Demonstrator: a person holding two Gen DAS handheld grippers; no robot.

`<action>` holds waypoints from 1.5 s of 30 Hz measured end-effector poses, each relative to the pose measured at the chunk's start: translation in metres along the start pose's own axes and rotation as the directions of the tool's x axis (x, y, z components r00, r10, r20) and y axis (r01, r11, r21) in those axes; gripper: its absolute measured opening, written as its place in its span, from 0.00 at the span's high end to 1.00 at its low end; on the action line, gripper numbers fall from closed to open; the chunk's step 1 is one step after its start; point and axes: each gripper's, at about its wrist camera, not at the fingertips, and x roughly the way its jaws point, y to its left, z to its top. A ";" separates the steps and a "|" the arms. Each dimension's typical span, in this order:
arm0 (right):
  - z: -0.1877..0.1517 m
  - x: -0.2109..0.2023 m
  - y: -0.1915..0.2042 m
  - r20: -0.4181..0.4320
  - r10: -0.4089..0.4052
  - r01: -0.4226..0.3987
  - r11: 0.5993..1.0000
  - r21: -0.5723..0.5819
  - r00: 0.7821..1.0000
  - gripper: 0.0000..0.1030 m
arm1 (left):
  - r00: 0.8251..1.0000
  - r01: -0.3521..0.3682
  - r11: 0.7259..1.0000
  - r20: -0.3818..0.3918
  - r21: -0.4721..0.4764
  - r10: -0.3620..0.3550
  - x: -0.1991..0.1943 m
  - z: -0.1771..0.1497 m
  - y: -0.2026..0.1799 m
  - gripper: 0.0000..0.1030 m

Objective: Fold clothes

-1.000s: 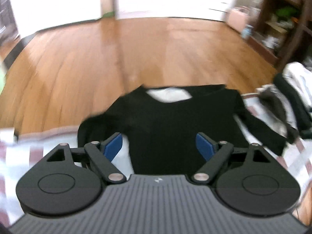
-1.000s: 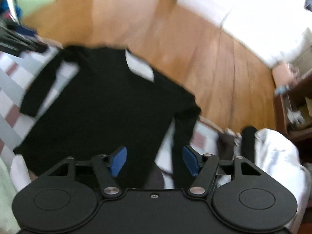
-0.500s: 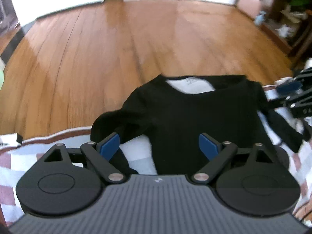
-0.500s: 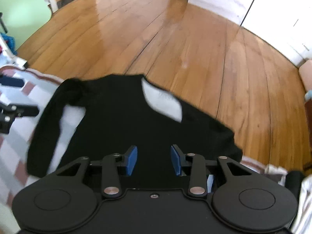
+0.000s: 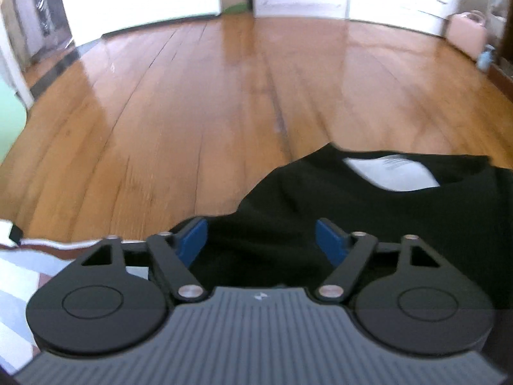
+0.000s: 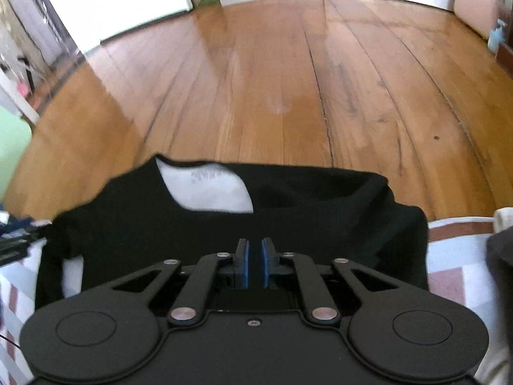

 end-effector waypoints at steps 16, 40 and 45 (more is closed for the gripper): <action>0.057 0.078 0.022 -0.118 -0.022 -0.003 0.979 -0.205 0.993 0.65 | 0.994 0.091 0.996 0.055 0.000 -0.091 0.041 -0.039 0.036 0.51; 0.073 0.150 0.014 -0.017 -0.134 0.130 0.980 -0.153 0.991 0.92 | 0.993 0.098 0.995 0.072 0.002 -0.098 0.074 -0.040 0.053 0.48; 0.097 0.122 -0.002 0.008 0.001 -0.001 1.000 0.008 1.000 0.92 | 0.991 0.092 0.996 0.095 -0.011 -0.090 0.076 -0.038 0.058 0.48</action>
